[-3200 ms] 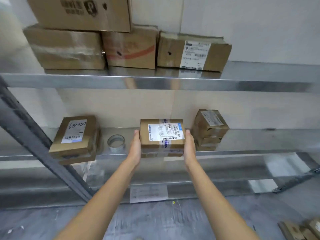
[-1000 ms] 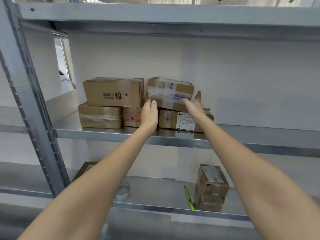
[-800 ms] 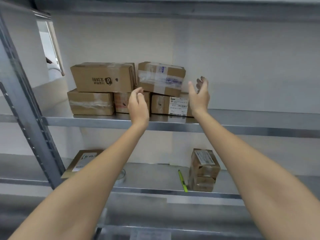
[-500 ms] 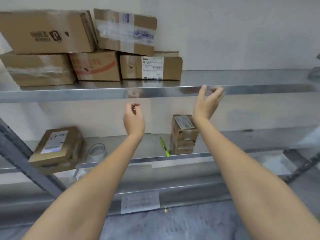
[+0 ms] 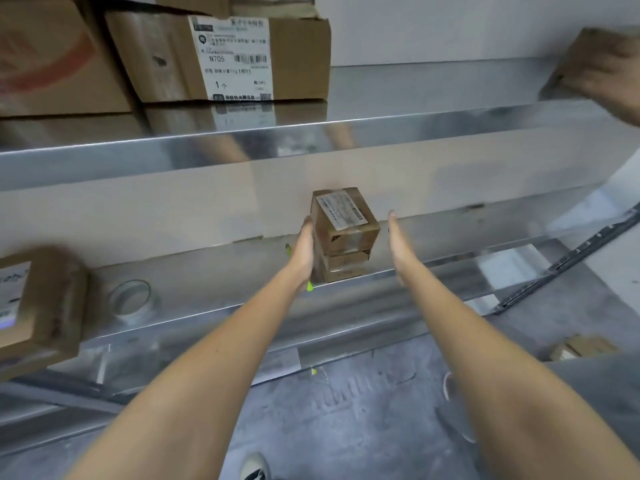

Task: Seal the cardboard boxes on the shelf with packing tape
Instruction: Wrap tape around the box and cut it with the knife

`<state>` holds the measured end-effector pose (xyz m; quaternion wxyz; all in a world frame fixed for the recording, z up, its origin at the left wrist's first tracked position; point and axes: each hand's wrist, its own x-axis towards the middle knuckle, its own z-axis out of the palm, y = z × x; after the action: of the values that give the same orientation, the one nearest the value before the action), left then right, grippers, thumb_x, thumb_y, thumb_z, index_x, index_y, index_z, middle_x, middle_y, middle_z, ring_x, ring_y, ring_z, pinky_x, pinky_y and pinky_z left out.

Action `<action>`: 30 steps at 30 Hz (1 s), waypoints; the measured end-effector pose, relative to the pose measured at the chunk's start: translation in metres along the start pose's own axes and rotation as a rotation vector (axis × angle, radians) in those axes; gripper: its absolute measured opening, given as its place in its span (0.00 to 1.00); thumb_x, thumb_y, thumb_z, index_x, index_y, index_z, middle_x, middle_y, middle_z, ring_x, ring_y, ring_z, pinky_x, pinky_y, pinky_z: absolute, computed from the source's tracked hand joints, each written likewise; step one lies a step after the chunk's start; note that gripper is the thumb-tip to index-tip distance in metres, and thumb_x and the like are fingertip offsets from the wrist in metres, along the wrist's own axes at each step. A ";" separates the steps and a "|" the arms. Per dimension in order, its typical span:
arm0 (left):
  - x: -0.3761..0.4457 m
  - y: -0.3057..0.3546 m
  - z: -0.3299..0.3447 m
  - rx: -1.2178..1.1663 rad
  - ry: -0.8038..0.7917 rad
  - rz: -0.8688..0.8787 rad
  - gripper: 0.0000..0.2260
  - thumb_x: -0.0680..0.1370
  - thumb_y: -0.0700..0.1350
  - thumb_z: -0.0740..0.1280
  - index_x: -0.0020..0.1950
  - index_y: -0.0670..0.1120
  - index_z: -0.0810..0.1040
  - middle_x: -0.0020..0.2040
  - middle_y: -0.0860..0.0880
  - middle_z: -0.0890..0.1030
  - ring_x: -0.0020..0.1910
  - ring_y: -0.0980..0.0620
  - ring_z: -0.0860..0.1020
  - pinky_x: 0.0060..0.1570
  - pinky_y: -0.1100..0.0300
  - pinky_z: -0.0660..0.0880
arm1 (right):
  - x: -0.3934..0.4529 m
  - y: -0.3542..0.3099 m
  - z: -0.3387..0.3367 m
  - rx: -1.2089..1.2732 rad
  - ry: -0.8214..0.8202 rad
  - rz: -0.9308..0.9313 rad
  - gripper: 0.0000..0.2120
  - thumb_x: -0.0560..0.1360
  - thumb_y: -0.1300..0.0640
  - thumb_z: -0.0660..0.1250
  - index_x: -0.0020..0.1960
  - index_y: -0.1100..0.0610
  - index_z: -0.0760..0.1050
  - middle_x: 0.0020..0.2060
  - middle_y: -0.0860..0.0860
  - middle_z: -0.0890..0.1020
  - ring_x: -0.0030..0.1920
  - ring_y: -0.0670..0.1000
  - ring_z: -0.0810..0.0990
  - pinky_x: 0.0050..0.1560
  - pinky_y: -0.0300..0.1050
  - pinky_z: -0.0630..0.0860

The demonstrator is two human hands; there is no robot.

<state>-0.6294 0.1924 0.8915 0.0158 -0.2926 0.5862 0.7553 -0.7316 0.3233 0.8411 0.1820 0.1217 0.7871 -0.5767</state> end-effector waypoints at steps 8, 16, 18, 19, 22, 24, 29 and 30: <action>0.019 -0.009 0.002 0.013 -0.120 0.005 0.25 0.84 0.57 0.41 0.78 0.50 0.59 0.74 0.51 0.67 0.74 0.52 0.63 0.57 0.62 0.61 | -0.002 -0.003 0.020 -0.009 -0.084 -0.080 0.28 0.81 0.37 0.49 0.72 0.53 0.68 0.70 0.52 0.71 0.70 0.52 0.68 0.62 0.42 0.62; 0.006 0.003 -0.055 -0.085 0.022 0.202 0.24 0.84 0.60 0.46 0.73 0.51 0.68 0.60 0.56 0.73 0.60 0.58 0.72 0.60 0.62 0.64 | -0.044 -0.038 0.067 -0.048 -0.077 -0.384 0.21 0.82 0.45 0.55 0.65 0.58 0.74 0.59 0.52 0.79 0.61 0.53 0.75 0.54 0.39 0.68; 0.001 0.004 -0.087 -0.134 0.112 0.227 0.24 0.84 0.59 0.45 0.73 0.50 0.67 0.61 0.56 0.73 0.59 0.59 0.70 0.62 0.62 0.63 | -0.060 -0.047 0.100 -0.063 -0.155 -0.427 0.20 0.82 0.46 0.54 0.64 0.57 0.75 0.57 0.52 0.79 0.59 0.53 0.75 0.53 0.39 0.68; -0.001 0.004 -0.105 -0.160 0.151 0.231 0.24 0.84 0.58 0.46 0.74 0.49 0.67 0.62 0.54 0.73 0.59 0.58 0.71 0.61 0.62 0.63 | -0.067 -0.046 0.119 -0.067 -0.186 -0.437 0.20 0.82 0.46 0.55 0.64 0.57 0.76 0.56 0.52 0.80 0.58 0.53 0.75 0.53 0.39 0.68; -0.003 -0.006 -0.161 -0.196 0.240 0.194 0.25 0.84 0.57 0.46 0.75 0.46 0.65 0.71 0.50 0.71 0.68 0.53 0.70 0.64 0.61 0.62 | -0.081 -0.029 0.173 -0.005 -0.303 -0.398 0.16 0.82 0.52 0.58 0.64 0.60 0.74 0.57 0.54 0.80 0.58 0.53 0.76 0.48 0.34 0.66; -0.002 -0.022 -0.194 -0.232 0.308 0.147 0.26 0.84 0.56 0.47 0.75 0.42 0.65 0.73 0.47 0.70 0.72 0.50 0.67 0.68 0.59 0.61 | -0.082 -0.015 0.202 -0.019 -0.362 -0.312 0.14 0.81 0.56 0.61 0.64 0.59 0.75 0.55 0.51 0.79 0.57 0.51 0.76 0.49 0.35 0.67; 0.017 -0.078 -0.252 -0.366 0.424 0.008 0.20 0.84 0.53 0.56 0.68 0.40 0.65 0.65 0.39 0.75 0.54 0.43 0.79 0.52 0.52 0.79 | -0.054 0.015 0.261 0.006 -0.471 -0.076 0.09 0.77 0.63 0.63 0.50 0.54 0.80 0.48 0.53 0.84 0.47 0.52 0.81 0.44 0.39 0.76; 0.021 -0.083 -0.258 -0.359 0.430 -0.020 0.18 0.83 0.53 0.58 0.66 0.42 0.63 0.60 0.40 0.76 0.50 0.43 0.80 0.45 0.52 0.81 | -0.051 0.018 0.268 -0.021 -0.485 -0.062 0.08 0.78 0.61 0.63 0.51 0.53 0.80 0.45 0.51 0.84 0.43 0.49 0.81 0.39 0.35 0.75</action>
<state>-0.5069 -0.0194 0.7721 -0.1535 -0.4501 0.4298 0.7675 -0.6390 0.0745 0.7751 0.3494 -0.0464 0.7296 -0.5860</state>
